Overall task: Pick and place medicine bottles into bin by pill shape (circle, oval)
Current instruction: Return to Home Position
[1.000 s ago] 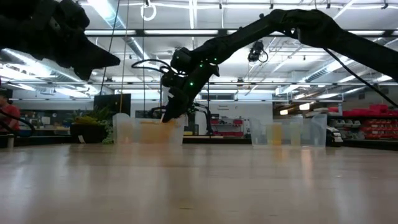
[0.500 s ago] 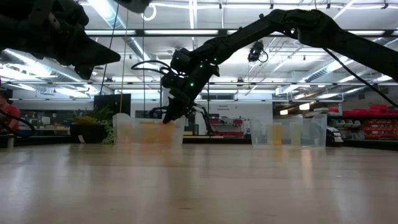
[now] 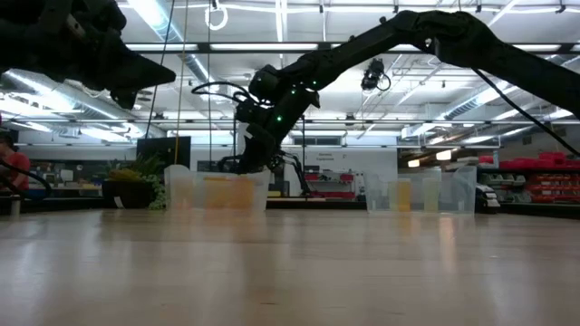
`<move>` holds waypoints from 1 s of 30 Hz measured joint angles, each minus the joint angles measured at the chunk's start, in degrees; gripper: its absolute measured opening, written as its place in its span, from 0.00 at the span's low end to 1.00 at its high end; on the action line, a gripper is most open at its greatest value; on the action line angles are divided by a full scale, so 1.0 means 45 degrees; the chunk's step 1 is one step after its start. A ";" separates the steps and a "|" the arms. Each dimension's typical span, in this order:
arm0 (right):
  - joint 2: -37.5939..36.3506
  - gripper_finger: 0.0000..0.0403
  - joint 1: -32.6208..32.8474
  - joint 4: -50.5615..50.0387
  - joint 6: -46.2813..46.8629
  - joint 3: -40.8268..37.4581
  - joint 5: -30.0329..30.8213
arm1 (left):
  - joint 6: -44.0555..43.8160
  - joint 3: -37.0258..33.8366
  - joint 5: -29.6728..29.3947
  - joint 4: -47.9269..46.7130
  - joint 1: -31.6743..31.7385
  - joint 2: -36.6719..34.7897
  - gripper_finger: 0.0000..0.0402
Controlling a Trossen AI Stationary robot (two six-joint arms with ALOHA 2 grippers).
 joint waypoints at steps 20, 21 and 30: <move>-0.4194 0.67 0.1492 0.1353 0.0599 -0.4363 -0.0160 | -0.0319 -0.1327 -0.1238 0.2394 0.0021 -0.0183 0.01; -0.4661 0.66 0.1613 0.2055 0.0675 -0.5224 -0.0129 | -0.0537 -0.1632 -0.1264 0.2836 0.0021 -0.0183 0.01; -0.9506 0.61 0.1881 0.8617 0.1586 -1.2573 -0.0171 | 0.0600 -0.1608 -0.0791 0.3206 0.0560 -0.0812 0.00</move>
